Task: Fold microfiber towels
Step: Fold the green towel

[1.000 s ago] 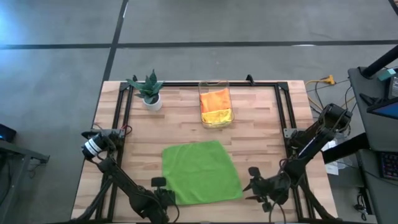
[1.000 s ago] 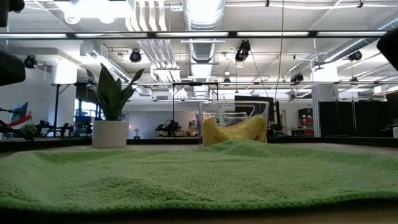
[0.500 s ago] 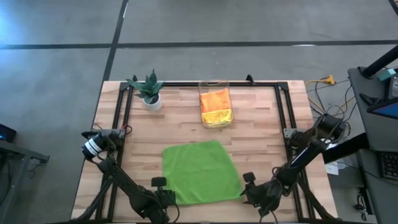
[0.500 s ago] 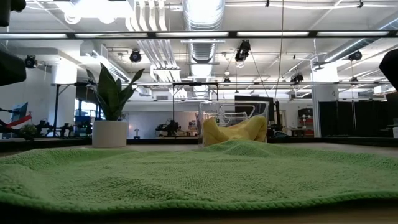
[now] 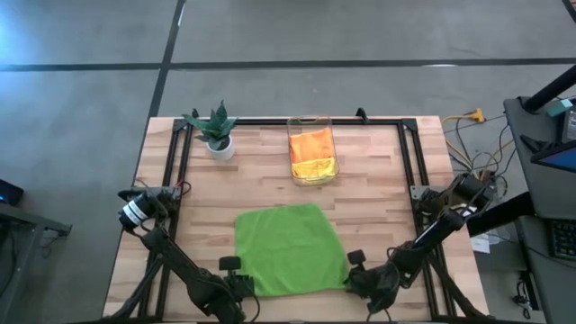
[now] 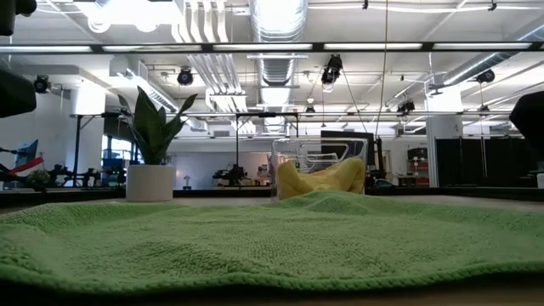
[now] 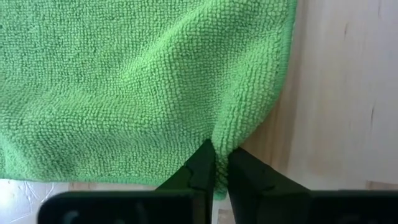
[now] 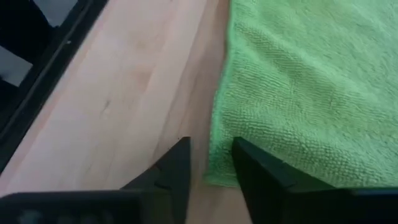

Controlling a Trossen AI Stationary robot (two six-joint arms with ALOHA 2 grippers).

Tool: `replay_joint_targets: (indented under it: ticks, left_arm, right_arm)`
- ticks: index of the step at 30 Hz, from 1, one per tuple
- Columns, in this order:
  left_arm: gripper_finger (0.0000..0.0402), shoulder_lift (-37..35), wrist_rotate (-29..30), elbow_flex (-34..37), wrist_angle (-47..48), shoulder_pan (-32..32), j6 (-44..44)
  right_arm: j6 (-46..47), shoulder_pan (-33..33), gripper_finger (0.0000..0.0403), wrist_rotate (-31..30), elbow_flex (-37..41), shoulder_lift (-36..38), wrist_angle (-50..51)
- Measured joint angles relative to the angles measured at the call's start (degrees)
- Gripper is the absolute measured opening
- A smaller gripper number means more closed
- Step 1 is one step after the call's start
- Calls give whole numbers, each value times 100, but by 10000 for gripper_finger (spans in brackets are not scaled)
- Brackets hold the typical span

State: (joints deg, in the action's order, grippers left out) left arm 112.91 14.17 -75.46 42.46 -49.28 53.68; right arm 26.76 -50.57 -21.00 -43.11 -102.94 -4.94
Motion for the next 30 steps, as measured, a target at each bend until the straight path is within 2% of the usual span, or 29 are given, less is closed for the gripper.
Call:
replay_joint_targets:
  ticks: [5,7,13,19,26,30]
  left_arm:
    - [3,-156,133,31,201,-7,-5]
    - [4,-250,207,43,370,-7,-3]
    - [2,-698,685,158,661,-4,-28]
    - [1,-1509,1134,653,674,21,-3]
    - [1,-2596,1444,1674,506,242,5]
    - [1,-3147,1486,2420,199,550,0]
  right_arm:
    - [316,28,35,-30,3,124,443]
    - [355,29,17,-45,12,230,608]
    - [448,51,9,16,47,888,877]
    - [959,307,9,62,42,1837,1421]
    - [1314,1150,9,68,39,2622,2216]
    - [1207,1887,9,517,39,2682,2442]
